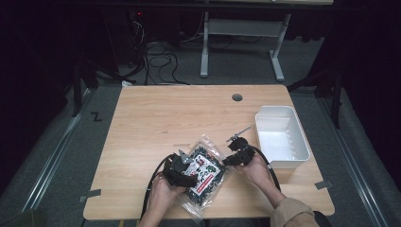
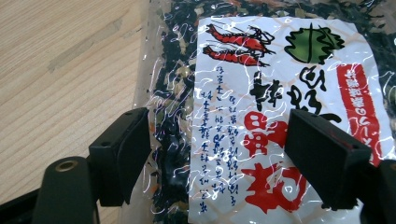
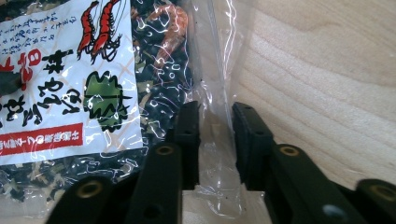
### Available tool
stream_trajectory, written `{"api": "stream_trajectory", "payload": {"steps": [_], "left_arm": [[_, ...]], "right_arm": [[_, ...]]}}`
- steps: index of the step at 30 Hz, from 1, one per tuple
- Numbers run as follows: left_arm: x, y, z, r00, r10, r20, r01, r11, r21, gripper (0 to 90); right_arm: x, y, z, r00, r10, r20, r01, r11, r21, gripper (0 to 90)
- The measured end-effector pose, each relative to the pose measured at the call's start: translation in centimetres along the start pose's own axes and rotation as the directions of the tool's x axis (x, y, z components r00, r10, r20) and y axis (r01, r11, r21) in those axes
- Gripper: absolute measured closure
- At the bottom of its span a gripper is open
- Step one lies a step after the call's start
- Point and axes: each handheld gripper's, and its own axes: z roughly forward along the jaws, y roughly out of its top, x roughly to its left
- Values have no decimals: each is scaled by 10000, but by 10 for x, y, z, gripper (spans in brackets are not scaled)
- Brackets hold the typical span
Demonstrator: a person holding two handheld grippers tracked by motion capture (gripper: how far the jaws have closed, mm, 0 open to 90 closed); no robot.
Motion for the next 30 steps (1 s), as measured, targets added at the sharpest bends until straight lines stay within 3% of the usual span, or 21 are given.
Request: {"api": "stream_trajectory", "payload": {"steps": [6, 13, 17, 24, 30], "left_arm": [[2, -2, 0, 9999, -81, 108, 83, 9999, -141, 230], [7, -3, 0, 9983, -448, 367, 455, 9988, -193, 252], [8, -2, -2, 9980, -611, 138, 615, 9977, -276, 275], [15, -5, -5, 9940, -1081, 173, 1087, 9934, -369, 267], [16, -5, -4, 9935, -1122, 184, 1127, 9932, -290, 265]], "right_arm": [[3, -1, -4, 9984, -552, 124, 554, 9983, -166, 852], [4, -2, -11, 9968, -800, 78, 802, 9961, -378, 870], [5, -2, -17, 9971, -762, 85, 765, 9958, -507, 873], [2, -3, -36, 9951, -881, 449, 918, 9920, -865, 876], [-3, -3, -52, 9924, -961, 764, 1042, 9885, -1097, 883]]}}
